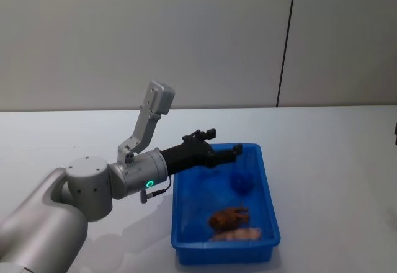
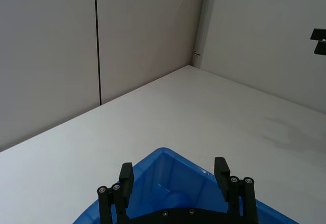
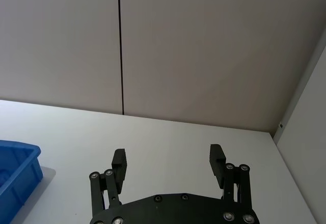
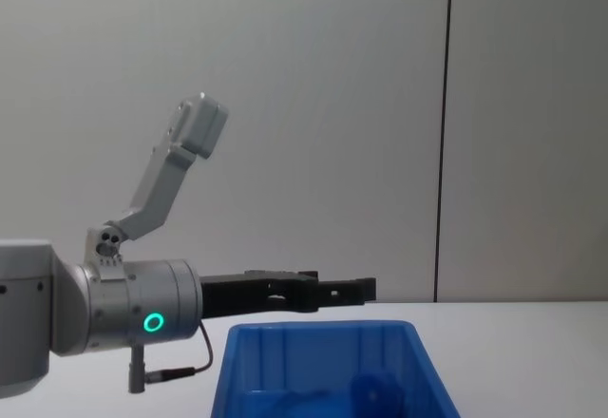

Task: Pick up the two dolls from the table and place them into the box.

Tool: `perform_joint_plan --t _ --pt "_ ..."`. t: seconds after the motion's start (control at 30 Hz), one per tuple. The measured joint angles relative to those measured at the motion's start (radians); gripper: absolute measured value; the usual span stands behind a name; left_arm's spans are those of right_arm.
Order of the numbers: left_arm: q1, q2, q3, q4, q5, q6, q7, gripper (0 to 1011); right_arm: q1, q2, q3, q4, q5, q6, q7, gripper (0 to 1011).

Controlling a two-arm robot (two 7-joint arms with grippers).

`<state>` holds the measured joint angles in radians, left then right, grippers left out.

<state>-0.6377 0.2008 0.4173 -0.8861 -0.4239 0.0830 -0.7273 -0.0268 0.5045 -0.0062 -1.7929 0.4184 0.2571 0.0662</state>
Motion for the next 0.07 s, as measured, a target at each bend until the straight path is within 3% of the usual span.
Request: perform_joint_plan --t 0.07 --pt "-0.001 -0.001 0.000 0.003 0.000 -0.001 -0.001 1001 0.000 0.000 0.000 0.000 0.000 0.000 0.000 1001"
